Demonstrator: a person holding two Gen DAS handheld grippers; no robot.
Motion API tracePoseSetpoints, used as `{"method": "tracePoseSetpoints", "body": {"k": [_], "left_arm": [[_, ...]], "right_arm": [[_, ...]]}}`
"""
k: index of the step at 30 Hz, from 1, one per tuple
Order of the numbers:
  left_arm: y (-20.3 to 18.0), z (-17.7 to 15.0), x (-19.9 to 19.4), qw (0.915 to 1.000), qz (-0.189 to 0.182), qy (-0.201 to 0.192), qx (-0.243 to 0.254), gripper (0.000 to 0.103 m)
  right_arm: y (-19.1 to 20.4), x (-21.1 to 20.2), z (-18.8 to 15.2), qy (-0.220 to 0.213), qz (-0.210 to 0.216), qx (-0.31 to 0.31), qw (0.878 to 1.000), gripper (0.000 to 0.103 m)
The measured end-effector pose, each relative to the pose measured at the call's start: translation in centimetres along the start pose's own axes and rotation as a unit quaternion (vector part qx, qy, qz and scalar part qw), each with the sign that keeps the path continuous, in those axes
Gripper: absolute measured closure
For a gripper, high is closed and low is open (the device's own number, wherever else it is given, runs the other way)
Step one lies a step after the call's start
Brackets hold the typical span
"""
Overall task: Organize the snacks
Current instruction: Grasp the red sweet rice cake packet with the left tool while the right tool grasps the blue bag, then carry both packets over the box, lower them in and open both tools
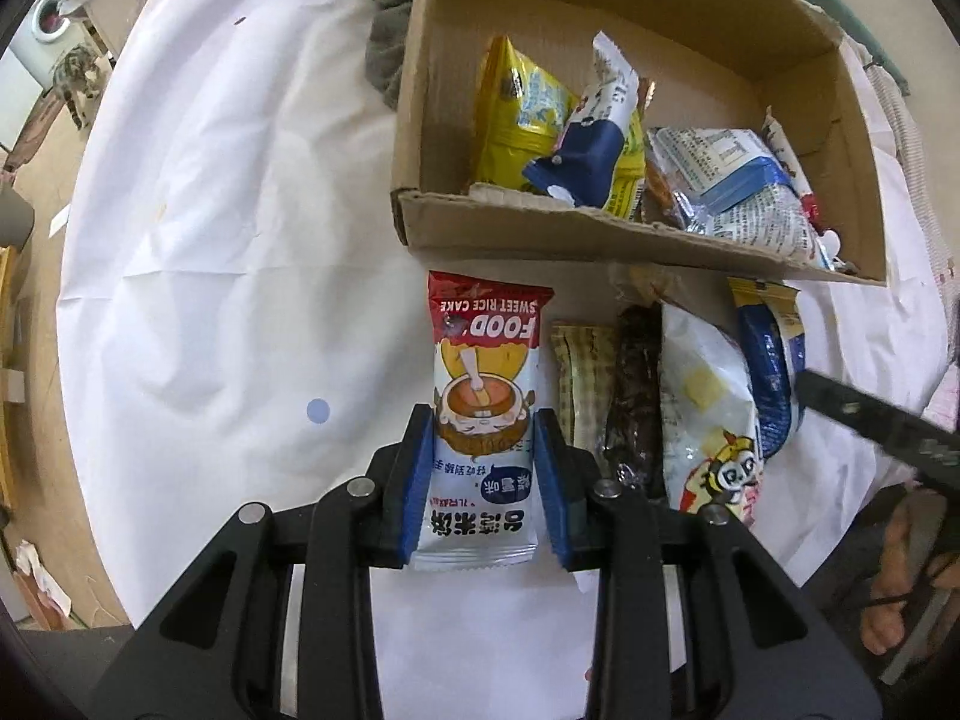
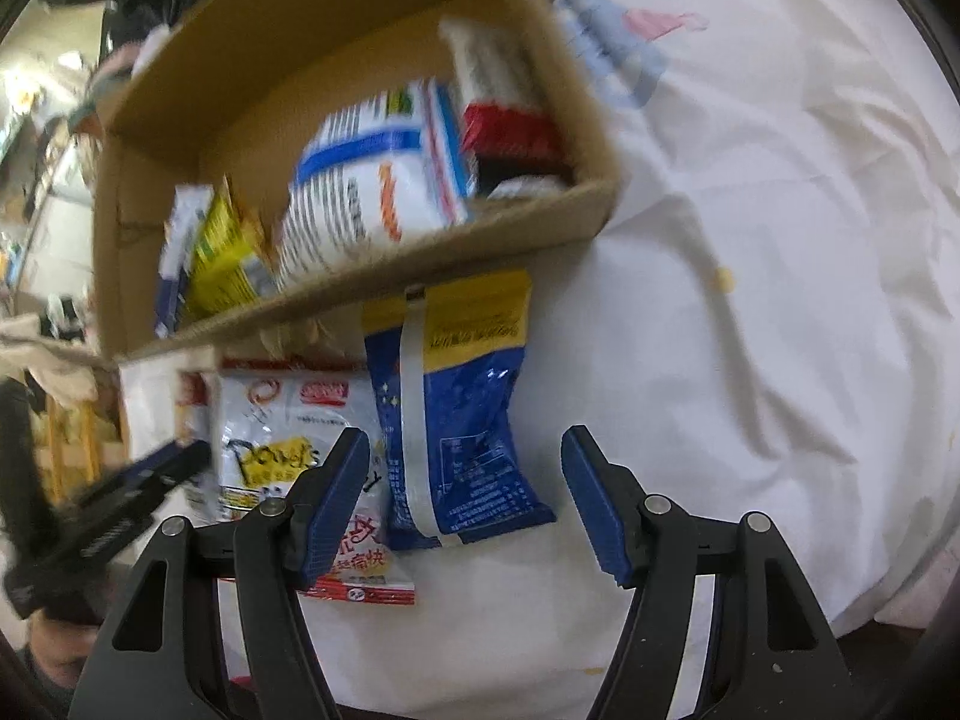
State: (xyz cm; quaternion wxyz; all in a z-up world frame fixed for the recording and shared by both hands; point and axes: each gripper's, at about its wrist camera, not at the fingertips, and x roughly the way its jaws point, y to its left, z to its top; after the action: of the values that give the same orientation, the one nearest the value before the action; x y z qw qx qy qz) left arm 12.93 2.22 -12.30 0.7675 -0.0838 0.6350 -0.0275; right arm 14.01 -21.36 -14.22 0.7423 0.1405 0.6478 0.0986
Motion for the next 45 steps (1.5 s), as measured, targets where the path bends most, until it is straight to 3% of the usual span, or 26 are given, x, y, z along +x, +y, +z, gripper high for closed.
{"method": "tracePoseSetpoints", "body": {"k": [6, 9, 15, 18, 21, 27, 31, 36, 45], "left_arm": [[0.0, -0.6, -0.5, 1.0000, 0.001, -0.006, 0.003, 0.074], [-0.1, -1.0, -0.6, 0.9999, 0.001, -0.010, 0.004, 0.074], [-0.2, -1.5, -0.9, 0.9999, 0.001, -0.016, 0.000, 0.074], [0.1, -2.1, -1.3, 0.9999, -0.003, -0.011, -0.006, 0.074], [0.9, -3.4, -2.6, 0.9991, -0.032, -0.009, -0.027, 0.074], [1.1, -3.4, -6.2, 0.9975, -0.027, -0.059, -0.027, 0.074], [0.5, -1.6, -8.6, 0.9949, -0.033, -0.094, -0.019, 0.074], [-1.3, 1.4, -10.7, 0.9911, -0.032, -0.129, 0.001, 0.074], [-3.1, 6.0, -10.4, 0.9882, -0.042, -0.145, 0.024, 0.074]], "right_arm": [[1.2, 2.3, 0.0, 0.029, -0.039, -0.032, 0.998, 0.035], [1.1, 2.0, -0.2, 0.025, -0.035, -0.036, 0.998, 0.055], [1.2, 0.1, -1.5, 0.010, -0.027, -0.047, 0.998, 0.059], [0.6, -1.1, -2.7, 0.015, -0.005, -0.038, 0.999, 0.059], [0.3, -2.5, -4.0, 0.019, 0.029, -0.028, 0.999, 0.059], [0.8, -6.0, -5.4, -0.022, 0.087, -0.034, 0.995, 0.059], [1.1, -8.4, -4.2, -0.060, 0.127, -0.030, 0.990, 0.059], [1.0, -10.5, -1.7, -0.092, 0.141, -0.019, 0.985, 0.059], [0.9, -11.8, 3.8, -0.153, 0.118, -0.020, 0.981, 0.059]]}}
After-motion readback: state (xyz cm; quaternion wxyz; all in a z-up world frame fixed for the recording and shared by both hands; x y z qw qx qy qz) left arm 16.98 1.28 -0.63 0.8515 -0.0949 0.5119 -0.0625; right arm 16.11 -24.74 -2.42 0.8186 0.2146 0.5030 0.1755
